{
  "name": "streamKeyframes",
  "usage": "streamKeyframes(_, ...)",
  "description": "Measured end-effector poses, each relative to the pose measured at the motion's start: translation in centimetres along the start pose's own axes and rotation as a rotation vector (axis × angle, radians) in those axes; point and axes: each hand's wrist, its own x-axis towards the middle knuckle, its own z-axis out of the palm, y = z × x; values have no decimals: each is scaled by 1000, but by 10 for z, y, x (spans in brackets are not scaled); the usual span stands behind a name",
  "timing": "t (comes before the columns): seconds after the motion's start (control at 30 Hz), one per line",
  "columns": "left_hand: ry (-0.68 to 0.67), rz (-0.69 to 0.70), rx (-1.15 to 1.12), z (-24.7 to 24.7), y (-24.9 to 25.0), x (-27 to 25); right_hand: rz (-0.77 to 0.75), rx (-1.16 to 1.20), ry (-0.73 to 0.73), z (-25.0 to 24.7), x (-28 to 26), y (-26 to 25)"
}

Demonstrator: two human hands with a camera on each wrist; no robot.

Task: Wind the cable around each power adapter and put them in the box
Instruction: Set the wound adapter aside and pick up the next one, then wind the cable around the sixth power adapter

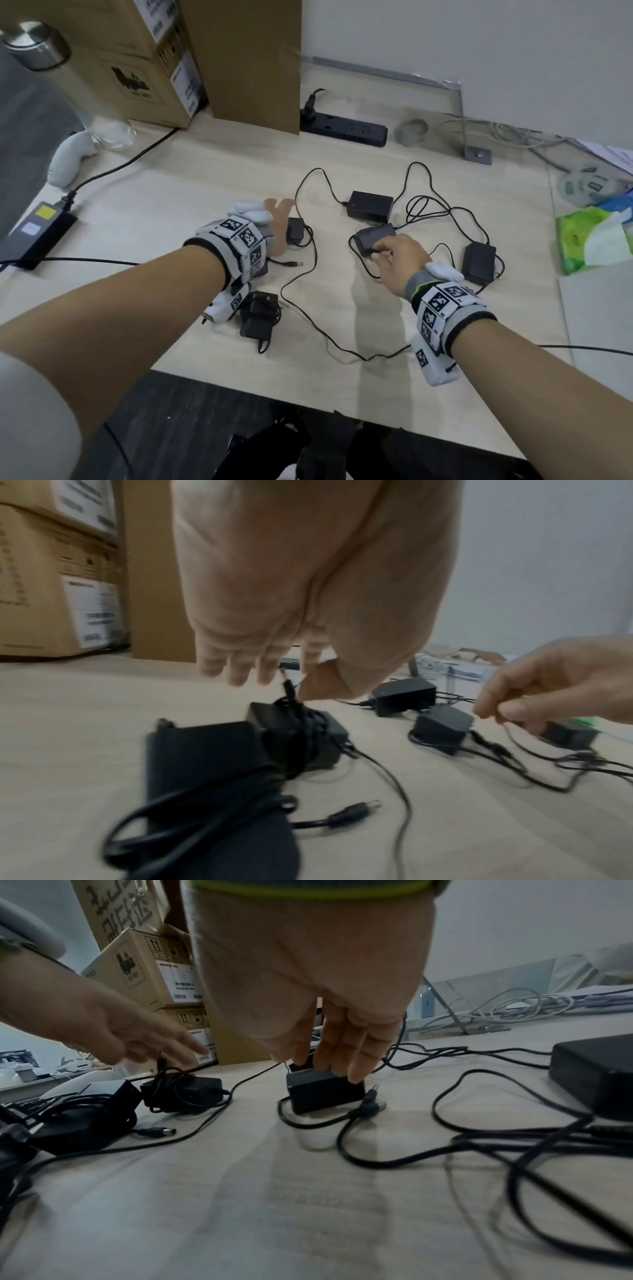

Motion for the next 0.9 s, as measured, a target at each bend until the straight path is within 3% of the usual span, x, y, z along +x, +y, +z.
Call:
streamKeyframes(0.1, 63, 108, -188, 6, 23, -6, 13, -11, 30, -9, -1, 9)
streamKeyframes(0.4, -7, 202, -177, 40, 98, -10, 18, -1, 28, -23, -17, 53)
streamKeyframes(0.6, 31, 128, -101, 58, 137, -1, -25, 37, 2, -21, -24, 84)
streamKeyframes(0.9, 36, 81, -65, 63, 151, 1, -97, 89, 1, -32, -36, 96)
